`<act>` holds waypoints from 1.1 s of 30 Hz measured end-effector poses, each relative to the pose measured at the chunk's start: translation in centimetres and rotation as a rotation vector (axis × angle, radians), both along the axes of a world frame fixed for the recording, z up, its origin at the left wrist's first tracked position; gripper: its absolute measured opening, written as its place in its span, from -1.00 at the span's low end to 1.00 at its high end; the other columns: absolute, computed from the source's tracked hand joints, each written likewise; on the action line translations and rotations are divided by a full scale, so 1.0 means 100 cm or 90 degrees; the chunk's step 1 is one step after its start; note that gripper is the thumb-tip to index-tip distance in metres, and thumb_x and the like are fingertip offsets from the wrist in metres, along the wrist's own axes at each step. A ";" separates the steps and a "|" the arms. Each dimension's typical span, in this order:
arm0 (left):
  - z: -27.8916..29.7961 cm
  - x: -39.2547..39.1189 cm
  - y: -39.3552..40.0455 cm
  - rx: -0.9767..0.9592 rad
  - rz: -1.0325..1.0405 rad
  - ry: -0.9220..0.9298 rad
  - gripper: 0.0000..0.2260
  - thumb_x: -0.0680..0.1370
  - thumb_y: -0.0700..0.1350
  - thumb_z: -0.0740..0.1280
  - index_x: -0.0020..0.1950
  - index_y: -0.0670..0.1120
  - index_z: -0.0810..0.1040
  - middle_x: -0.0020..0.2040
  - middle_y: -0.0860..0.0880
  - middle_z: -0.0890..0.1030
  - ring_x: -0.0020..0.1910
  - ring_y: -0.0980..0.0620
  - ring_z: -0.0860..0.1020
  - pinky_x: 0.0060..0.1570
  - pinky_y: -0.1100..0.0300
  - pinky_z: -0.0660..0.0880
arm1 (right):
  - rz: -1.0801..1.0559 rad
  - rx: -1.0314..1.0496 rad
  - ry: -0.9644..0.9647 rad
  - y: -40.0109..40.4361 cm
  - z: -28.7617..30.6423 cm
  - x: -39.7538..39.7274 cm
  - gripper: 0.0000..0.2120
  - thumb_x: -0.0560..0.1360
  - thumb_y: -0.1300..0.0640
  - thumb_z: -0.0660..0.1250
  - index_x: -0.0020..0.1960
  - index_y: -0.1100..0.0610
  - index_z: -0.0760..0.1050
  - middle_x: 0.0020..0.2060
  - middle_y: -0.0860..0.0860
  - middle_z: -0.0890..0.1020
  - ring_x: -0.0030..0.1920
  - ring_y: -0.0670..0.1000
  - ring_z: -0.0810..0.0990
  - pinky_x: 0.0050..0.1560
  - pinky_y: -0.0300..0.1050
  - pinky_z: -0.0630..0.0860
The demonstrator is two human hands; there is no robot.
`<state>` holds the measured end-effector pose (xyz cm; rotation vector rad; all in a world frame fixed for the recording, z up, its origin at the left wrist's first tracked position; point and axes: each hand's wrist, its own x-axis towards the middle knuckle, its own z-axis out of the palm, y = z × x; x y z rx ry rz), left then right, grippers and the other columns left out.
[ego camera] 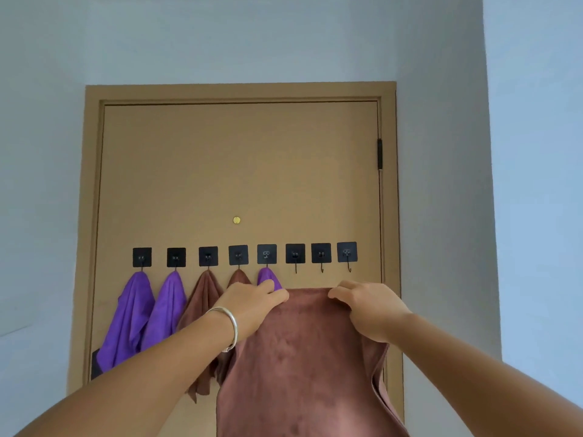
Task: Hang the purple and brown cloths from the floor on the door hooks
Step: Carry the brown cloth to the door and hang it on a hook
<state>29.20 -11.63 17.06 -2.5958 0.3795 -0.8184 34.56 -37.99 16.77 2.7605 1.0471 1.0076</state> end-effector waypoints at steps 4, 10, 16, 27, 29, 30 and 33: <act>0.007 0.068 0.016 -0.014 0.010 0.023 -0.34 0.39 -0.43 0.13 0.37 0.12 0.20 0.10 -0.03 0.39 -0.28 -0.10 0.48 -0.37 0.08 0.27 | -0.013 -0.008 0.001 0.018 0.012 0.069 -0.47 0.48 0.30 0.09 0.36 -0.13 0.35 0.22 -0.11 0.48 0.10 0.04 0.52 0.04 -0.10 0.48; 0.013 0.146 0.033 -0.036 0.028 0.015 -0.29 0.44 -0.34 0.16 0.50 0.18 0.12 0.17 -0.03 0.40 -0.19 -0.07 0.43 -0.20 0.06 0.45 | -0.037 -0.005 -0.009 0.042 0.021 0.148 -0.48 0.49 0.29 0.09 0.37 -0.10 0.34 0.18 -0.04 0.49 0.10 0.09 0.51 0.04 -0.01 0.51; 0.026 0.207 0.032 -0.028 0.098 -0.010 -0.37 0.47 -0.34 0.14 0.46 0.16 0.22 0.09 -0.08 0.40 -0.34 -0.08 0.37 -0.42 0.12 0.22 | -0.048 -0.022 -0.031 0.062 0.034 0.206 -0.47 0.49 0.29 0.09 0.40 -0.07 0.31 0.11 0.01 0.49 0.06 0.11 0.51 -0.05 0.04 0.53; 0.023 0.284 0.030 -0.044 0.192 -0.002 -0.61 0.50 -0.28 0.19 0.28 0.03 0.37 -0.02 -0.07 0.40 -0.44 -0.01 0.27 -0.41 0.13 0.23 | -0.077 -0.098 -0.054 0.098 0.029 0.285 -0.65 0.52 0.29 0.18 0.29 0.09 0.38 0.10 0.06 0.46 0.04 0.13 0.51 -0.24 -0.02 0.40; 0.018 0.292 0.031 -0.047 0.190 0.007 -0.65 0.51 -0.27 0.18 0.26 0.02 0.37 -0.02 -0.07 0.39 -0.41 -0.02 0.29 -0.38 0.13 0.28 | -0.086 -0.130 -0.074 0.103 0.024 0.294 -0.65 0.52 0.30 0.19 0.29 0.14 0.37 0.13 0.10 0.46 0.05 0.14 0.50 -0.24 -0.01 0.38; 0.015 0.296 0.030 -0.049 0.187 0.016 -0.64 0.51 -0.28 0.18 0.27 0.01 0.37 0.00 -0.08 0.39 -0.37 -0.03 0.33 -0.36 0.12 0.30 | -0.092 -0.149 -0.086 0.106 0.021 0.298 -0.65 0.52 0.31 0.19 0.29 0.17 0.36 0.15 0.12 0.46 0.05 0.14 0.50 -0.23 -0.01 0.37; 0.007 0.305 0.031 -0.070 0.172 0.016 -0.63 0.54 -0.24 0.17 0.31 0.04 0.36 0.02 -0.09 0.41 -0.24 -0.09 0.46 -0.31 0.11 0.34 | -0.094 -0.179 -0.109 0.117 0.007 0.307 -0.67 0.54 0.34 0.13 0.30 0.25 0.34 0.15 0.18 0.47 0.05 0.14 0.50 -0.22 -0.03 0.35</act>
